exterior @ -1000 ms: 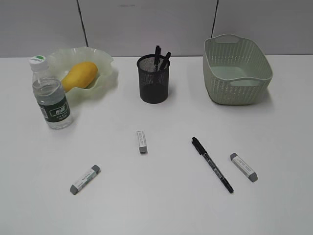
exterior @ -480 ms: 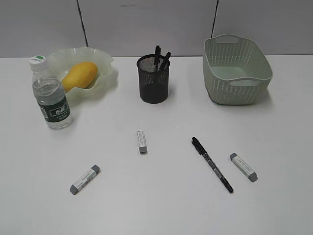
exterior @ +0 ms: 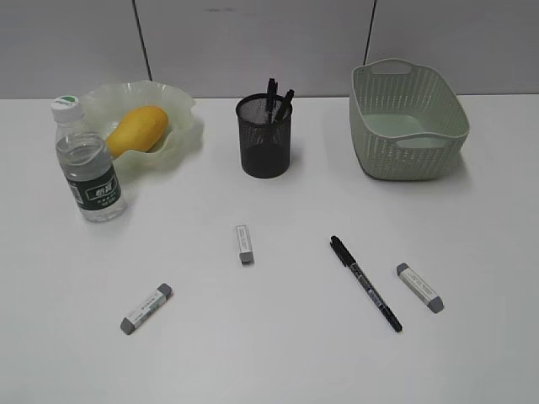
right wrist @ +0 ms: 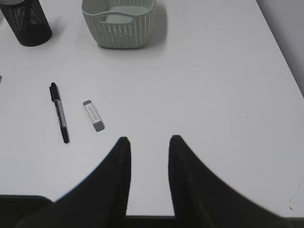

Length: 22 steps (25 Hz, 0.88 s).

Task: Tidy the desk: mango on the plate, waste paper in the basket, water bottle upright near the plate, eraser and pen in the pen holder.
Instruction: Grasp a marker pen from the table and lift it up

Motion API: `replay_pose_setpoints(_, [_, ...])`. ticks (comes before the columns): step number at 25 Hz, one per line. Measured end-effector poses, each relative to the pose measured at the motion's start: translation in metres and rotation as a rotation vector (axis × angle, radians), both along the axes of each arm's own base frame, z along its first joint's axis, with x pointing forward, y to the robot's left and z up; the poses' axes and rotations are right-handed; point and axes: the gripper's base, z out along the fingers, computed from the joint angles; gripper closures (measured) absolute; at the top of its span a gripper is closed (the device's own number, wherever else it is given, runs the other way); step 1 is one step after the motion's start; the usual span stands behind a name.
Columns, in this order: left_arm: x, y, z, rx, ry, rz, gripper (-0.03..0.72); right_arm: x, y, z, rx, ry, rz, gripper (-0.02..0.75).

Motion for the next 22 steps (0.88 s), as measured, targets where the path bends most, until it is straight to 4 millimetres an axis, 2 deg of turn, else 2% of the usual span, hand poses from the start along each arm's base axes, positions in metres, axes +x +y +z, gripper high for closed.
replay_pose_setpoints(4, [0.0,-0.001,0.0,-0.009,0.0,0.05,0.206,0.003,0.0,0.0,-0.004,0.02,0.001,0.501])
replay_pose_setpoints(11, [0.0,-0.001,0.0,0.0,-0.001,0.08,0.256,0.035,0.004,0.002,0.006,0.208,0.015,0.501])
replay_pose_setpoints(20, [0.0,-0.001,0.0,0.0,-0.001,0.08,0.263,0.081,0.012,0.035,-0.002,0.313,0.073,0.494])
replay_pose_setpoints(22, [0.0,-0.002,0.0,-0.009,-0.001,0.074,0.263,0.094,0.014,0.042,0.013,0.344,0.073,0.457])
